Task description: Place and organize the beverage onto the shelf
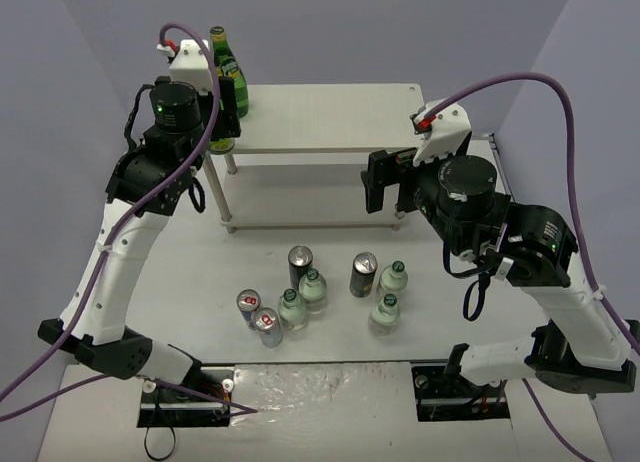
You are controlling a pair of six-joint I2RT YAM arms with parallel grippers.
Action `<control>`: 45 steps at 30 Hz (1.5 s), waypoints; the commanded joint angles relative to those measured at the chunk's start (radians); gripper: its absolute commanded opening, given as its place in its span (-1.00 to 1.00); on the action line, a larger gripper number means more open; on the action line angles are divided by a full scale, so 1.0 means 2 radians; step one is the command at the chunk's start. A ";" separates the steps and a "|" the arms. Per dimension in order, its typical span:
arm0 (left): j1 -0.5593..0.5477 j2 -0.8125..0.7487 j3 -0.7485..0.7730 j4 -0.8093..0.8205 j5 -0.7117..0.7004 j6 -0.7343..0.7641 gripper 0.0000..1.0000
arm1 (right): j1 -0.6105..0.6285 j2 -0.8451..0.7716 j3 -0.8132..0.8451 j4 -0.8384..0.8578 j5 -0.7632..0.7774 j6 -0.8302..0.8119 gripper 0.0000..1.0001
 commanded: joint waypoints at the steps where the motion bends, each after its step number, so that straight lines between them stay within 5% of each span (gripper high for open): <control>1: 0.010 -0.027 0.029 0.106 0.008 -0.002 -0.95 | -0.002 -0.004 -0.006 0.020 0.018 -0.002 1.00; 11: 0.044 -0.019 -0.034 0.190 0.047 -0.009 -0.95 | -0.011 -0.001 -0.021 0.024 0.010 -0.003 1.00; 43: 0.050 0.072 0.000 0.140 0.039 0.001 -0.95 | -0.062 0.005 -0.071 0.054 -0.089 -0.014 1.00; 45: 0.050 0.072 0.001 0.137 0.038 -0.001 -0.80 | -0.063 0.002 -0.071 0.054 -0.092 -0.013 1.00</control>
